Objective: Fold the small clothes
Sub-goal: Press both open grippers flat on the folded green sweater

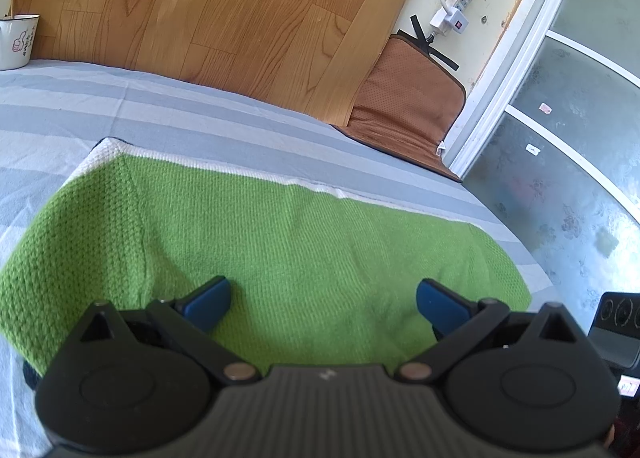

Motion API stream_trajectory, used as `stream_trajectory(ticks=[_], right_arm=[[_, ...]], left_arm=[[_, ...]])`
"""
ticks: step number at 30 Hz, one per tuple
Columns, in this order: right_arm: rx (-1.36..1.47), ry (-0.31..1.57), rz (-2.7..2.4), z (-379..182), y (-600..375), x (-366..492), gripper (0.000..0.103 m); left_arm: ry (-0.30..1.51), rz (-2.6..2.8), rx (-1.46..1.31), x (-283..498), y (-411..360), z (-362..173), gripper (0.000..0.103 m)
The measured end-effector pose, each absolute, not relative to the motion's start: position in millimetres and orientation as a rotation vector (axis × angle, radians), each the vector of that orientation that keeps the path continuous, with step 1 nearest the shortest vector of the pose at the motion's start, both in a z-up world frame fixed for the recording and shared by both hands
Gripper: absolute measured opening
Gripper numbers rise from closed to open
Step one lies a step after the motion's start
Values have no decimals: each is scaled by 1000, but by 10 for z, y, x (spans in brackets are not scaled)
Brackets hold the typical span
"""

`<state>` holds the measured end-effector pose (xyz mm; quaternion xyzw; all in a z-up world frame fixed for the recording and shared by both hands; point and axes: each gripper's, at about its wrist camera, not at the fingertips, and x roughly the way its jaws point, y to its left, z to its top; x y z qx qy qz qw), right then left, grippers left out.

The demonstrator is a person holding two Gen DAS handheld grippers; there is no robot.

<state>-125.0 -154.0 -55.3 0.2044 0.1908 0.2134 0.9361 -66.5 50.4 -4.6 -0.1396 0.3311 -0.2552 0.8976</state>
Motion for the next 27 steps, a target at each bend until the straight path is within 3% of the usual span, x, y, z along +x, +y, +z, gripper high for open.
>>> stream_trajectory(ticks=[27], right_arm=[[414, 386, 440, -548, -1539, -1249, 96]], left_arm=[[682, -524, -287, -667, 501, -65, 103]])
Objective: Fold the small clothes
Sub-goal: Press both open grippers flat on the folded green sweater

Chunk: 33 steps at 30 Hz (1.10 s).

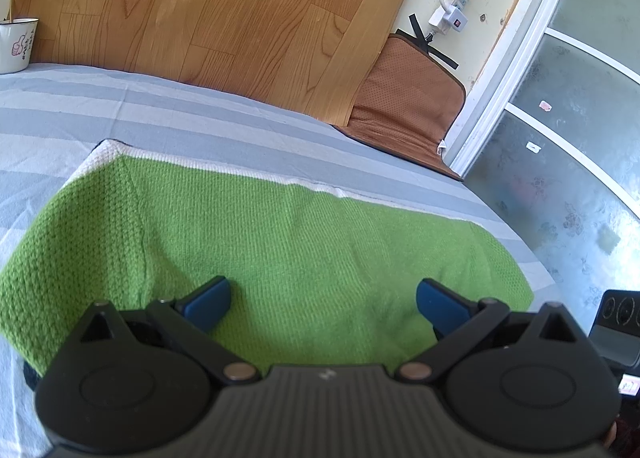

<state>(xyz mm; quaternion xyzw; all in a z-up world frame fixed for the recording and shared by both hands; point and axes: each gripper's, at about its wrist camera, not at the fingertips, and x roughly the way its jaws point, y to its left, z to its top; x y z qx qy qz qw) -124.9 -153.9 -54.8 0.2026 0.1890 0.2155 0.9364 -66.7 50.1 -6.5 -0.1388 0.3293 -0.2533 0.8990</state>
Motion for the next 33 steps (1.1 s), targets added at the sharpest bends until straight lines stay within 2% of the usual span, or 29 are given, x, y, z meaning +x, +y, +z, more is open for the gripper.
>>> stream_trajectory(ticks=[33], right_arm=[[335, 377, 443, -563, -1519, -1236, 96]], left_arm=[[671, -519, -272, -698, 484, -87, 103]])
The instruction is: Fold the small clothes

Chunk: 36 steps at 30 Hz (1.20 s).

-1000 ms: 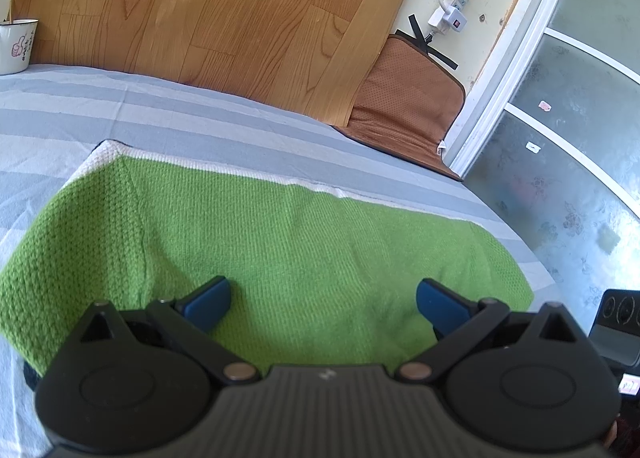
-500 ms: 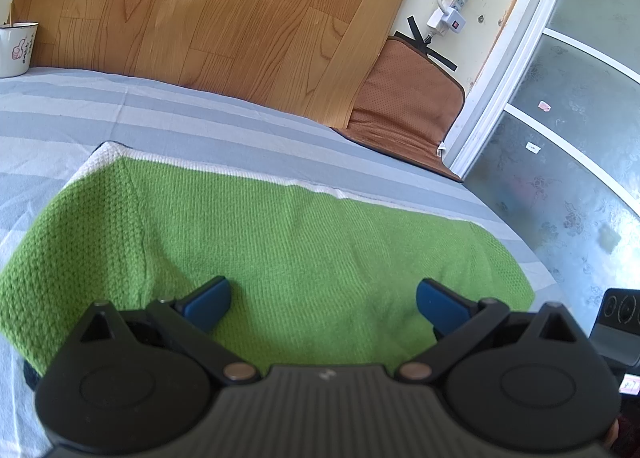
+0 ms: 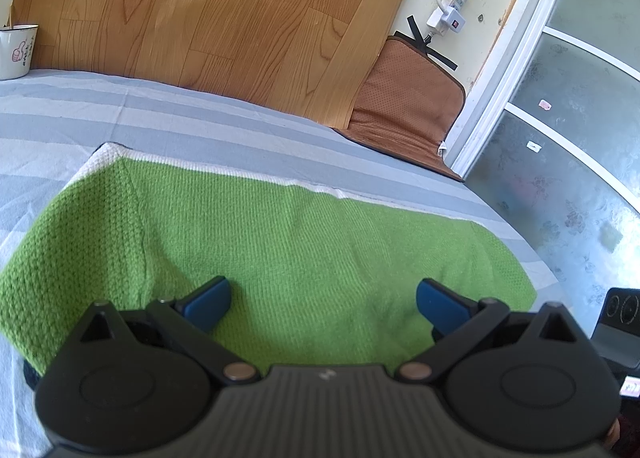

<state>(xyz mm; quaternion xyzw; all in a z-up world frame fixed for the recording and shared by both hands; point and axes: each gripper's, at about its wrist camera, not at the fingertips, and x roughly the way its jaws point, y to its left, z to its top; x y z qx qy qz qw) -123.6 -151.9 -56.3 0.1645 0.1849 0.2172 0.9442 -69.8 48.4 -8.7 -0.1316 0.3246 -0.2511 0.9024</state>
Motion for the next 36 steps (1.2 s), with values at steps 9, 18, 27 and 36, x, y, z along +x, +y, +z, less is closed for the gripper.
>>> stream_trajectory(ticks=[9, 18, 27, 36], right_arm=[[241, 365, 422, -579, -1442, -1252, 96], [367, 366, 489, -475, -1821, -1405, 87], [584, 274, 171, -417, -2842, -1604, 84], [765, 440, 195, -721, -2897, -1305, 66]], left_arm=[[666, -503, -224, -715, 414, -71, 103], [712, -529, -291, -655, 594, 42, 92], [613, -644, -285, -712, 463, 403, 63], [844, -608, -295, -398, 252, -128, 5]])
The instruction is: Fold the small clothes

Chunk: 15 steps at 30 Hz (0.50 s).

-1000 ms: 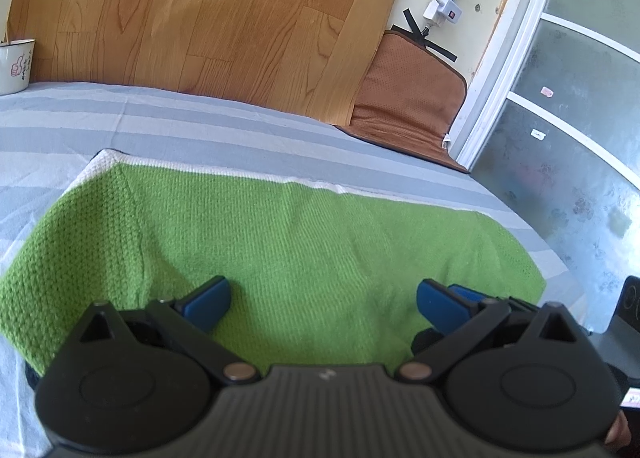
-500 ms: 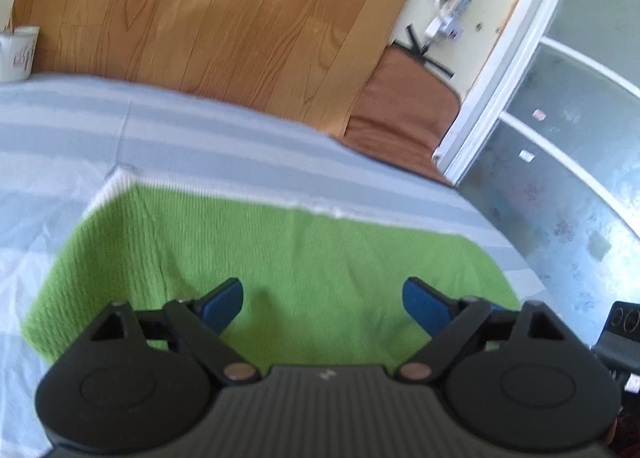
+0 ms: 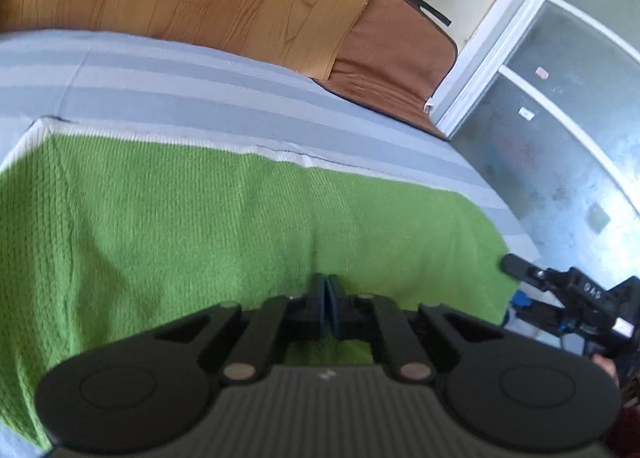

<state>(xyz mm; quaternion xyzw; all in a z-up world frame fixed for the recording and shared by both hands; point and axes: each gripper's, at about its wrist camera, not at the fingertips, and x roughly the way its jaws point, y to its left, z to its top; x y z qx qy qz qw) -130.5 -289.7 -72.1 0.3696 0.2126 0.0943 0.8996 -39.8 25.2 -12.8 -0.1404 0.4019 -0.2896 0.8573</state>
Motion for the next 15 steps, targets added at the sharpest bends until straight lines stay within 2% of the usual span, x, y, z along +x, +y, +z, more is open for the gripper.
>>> stream_trajectory(ticks=[2, 5, 10, 15], right_arm=[[744, 460, 233, -699, -2753, -1180, 64], [764, 523, 244, -724, -2604, -1016, 33], [747, 466, 281, -465, -2538, -1108, 29], [536, 376, 421, 132, -2040, -1181, 29]], left_arm=[[862, -616, -339, -358, 305, -153, 5], [865, -619, -347, -359, 320, -149, 5], [863, -622, -363, -378, 357, -81, 5], [742, -600, -464, -453, 785, 176, 6]])
